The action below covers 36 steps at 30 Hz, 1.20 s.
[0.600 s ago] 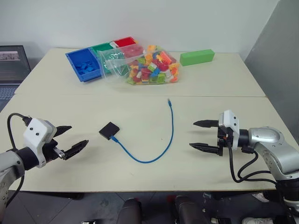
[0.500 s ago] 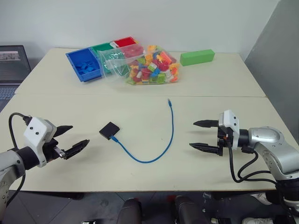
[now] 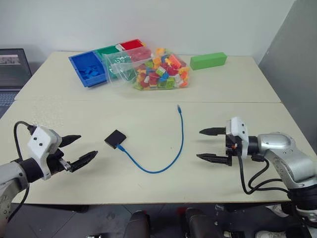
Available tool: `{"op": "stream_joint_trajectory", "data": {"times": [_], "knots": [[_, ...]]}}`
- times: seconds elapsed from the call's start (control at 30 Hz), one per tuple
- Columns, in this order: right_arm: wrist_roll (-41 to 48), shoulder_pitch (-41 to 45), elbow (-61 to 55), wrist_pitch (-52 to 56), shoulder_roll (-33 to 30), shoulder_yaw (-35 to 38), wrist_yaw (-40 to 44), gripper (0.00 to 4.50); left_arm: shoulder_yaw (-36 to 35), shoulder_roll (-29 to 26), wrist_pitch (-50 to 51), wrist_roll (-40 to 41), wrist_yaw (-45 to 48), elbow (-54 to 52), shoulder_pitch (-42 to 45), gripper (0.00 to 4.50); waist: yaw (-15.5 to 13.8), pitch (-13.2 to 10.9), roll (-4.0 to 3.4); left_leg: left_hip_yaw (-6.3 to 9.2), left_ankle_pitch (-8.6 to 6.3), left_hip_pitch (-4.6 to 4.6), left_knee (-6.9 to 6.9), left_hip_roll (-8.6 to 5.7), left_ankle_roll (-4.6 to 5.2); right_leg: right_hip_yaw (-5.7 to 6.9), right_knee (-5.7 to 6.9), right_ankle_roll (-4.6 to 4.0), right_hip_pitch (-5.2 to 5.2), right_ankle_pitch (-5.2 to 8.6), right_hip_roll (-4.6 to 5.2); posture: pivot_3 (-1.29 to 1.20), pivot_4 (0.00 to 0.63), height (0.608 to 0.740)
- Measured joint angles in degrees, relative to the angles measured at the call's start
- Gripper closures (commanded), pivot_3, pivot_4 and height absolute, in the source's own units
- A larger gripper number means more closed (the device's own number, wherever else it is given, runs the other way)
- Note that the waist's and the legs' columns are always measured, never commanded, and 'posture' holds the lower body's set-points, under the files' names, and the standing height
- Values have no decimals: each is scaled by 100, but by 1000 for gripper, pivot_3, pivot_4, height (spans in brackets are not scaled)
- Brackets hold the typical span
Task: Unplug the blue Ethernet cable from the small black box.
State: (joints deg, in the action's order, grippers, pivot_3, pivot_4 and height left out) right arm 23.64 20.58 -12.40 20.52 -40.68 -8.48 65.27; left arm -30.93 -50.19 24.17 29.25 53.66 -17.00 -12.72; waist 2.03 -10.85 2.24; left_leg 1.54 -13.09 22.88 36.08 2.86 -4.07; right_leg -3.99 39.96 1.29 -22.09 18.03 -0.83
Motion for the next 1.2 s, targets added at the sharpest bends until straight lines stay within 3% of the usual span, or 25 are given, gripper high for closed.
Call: {"op": "stream_joint_trajectory", "data": {"times": [0.47,0.77,0.9,1.2], "knots": [[-1541,1020,1006,-1019,1114,-1914,291,16,31,-260,-865,-421,1041,210,-577,0,0,-1,-2,-3,0,5,0,-3,0,3,1,-9,-8,0,2,0,150,740],[-2358,1598,2059,-1963,1372,-2385,557,16,77,-247,-947,-395,1219,-184,-701,0,2,-2,-3,-2,0,1,-1,8,0,4,5,-11,-10,1,-3,0,150,740],[-2497,1713,2285,-2210,1478,-2453,635,719,77,-237,-975,-398,1282,-273,-887,0,10,-2,-3,-2,0,0,-1,10,0,4,5,-12,-9,0,-2,0,150,740],[-2804,1995,2673,-2714,1601,-2569,730,3077,78,-234,-1058,-421,1319,-271,-785,0,28,-2,-3,-3,1,-9,1,18,0,7,9,-13,-2,0,-4,0,150,740]]}}
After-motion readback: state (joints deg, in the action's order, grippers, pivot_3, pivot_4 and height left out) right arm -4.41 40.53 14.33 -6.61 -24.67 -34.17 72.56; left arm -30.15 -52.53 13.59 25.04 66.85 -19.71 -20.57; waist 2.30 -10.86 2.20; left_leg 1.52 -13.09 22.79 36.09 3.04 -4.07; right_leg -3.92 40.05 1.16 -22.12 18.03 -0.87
